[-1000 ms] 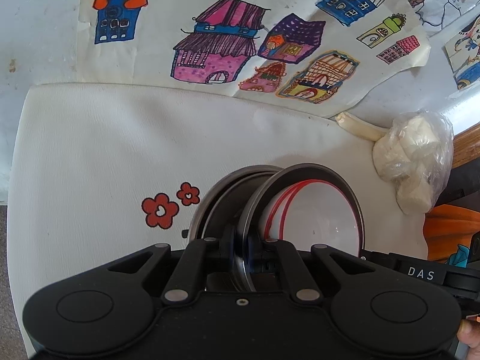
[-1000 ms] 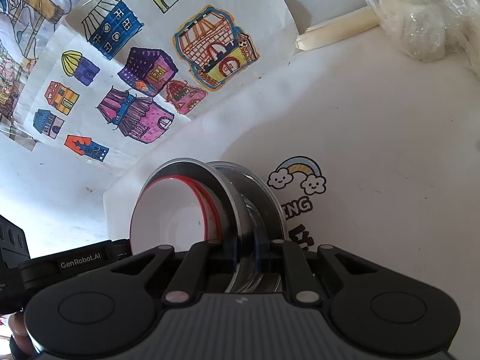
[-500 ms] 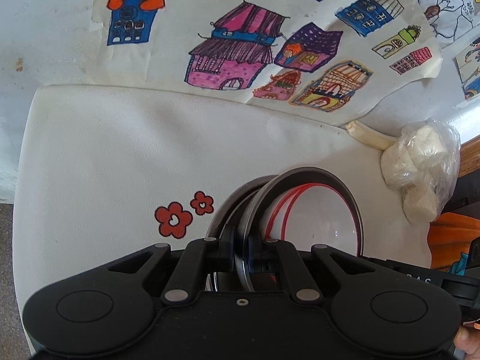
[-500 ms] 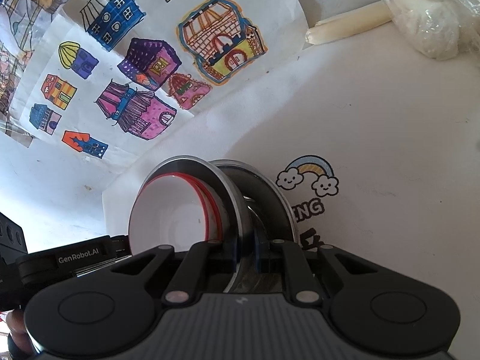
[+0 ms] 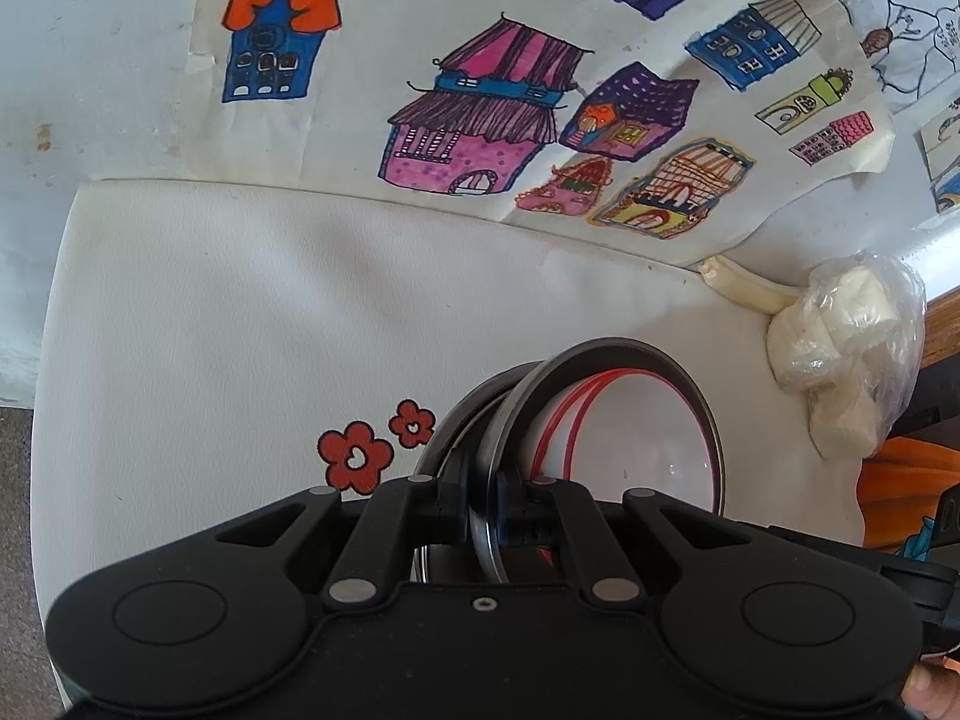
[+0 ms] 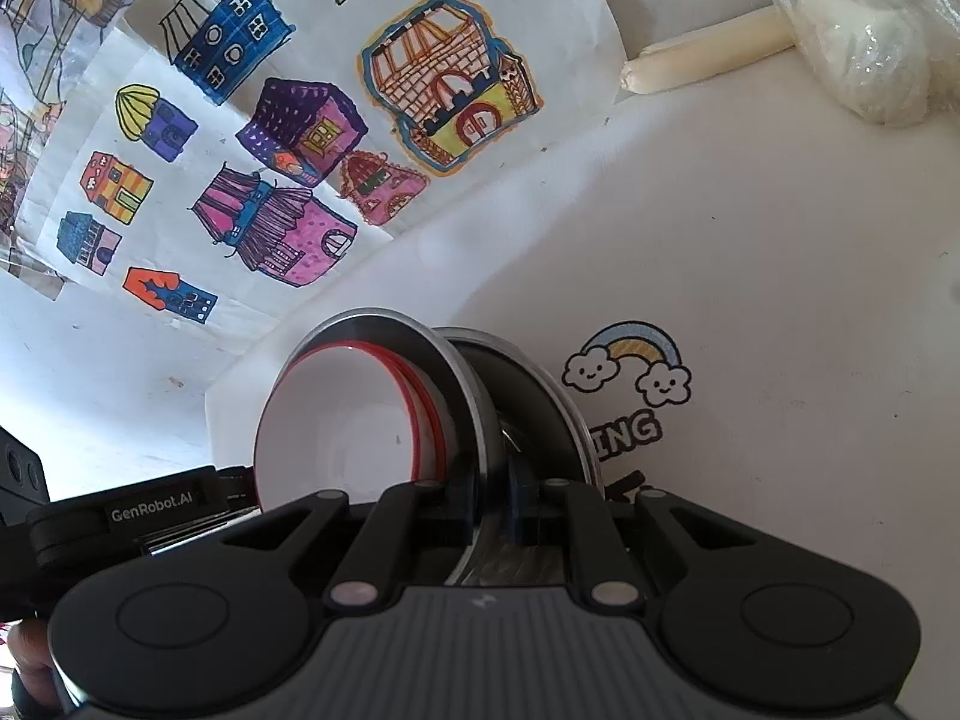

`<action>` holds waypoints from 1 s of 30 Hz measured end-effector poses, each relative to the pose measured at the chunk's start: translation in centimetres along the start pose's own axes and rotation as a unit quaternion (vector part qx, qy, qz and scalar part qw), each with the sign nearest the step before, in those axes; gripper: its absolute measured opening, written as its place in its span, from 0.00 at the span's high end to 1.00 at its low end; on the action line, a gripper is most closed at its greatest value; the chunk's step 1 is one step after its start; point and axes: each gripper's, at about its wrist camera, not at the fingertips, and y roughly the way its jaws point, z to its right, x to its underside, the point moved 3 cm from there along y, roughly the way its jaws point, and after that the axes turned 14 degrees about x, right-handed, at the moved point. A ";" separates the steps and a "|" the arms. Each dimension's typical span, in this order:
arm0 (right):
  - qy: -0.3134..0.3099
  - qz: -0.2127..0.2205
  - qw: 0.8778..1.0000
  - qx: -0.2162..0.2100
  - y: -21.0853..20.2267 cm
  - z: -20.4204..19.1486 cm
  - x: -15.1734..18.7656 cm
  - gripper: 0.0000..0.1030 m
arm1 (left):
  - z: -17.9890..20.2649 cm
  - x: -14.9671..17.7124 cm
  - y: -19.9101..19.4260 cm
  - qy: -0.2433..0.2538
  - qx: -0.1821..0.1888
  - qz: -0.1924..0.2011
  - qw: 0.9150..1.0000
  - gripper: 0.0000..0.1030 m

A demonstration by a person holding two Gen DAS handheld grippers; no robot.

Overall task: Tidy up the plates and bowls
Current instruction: 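Lower the stack onto the large steel dish with both grippers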

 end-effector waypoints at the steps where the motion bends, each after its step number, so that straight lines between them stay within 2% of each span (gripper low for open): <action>1: 0.001 0.000 1.000 -0.001 0.0 -0.1 -0.1 0.87 | -0.1 0.0 0.0 -0.002 0.000 0.001 1.000 0.93; 21: 0.015 0.001 1.000 -0.008 0.1 0.1 -0.1 0.86 | -0.3 0.0 0.1 -0.021 0.004 0.001 1.000 0.91; 30: 0.000 0.022 1.000 0.007 -0.2 0.2 0.3 0.86 | -0.4 0.3 0.1 -0.024 0.012 -0.006 1.000 0.89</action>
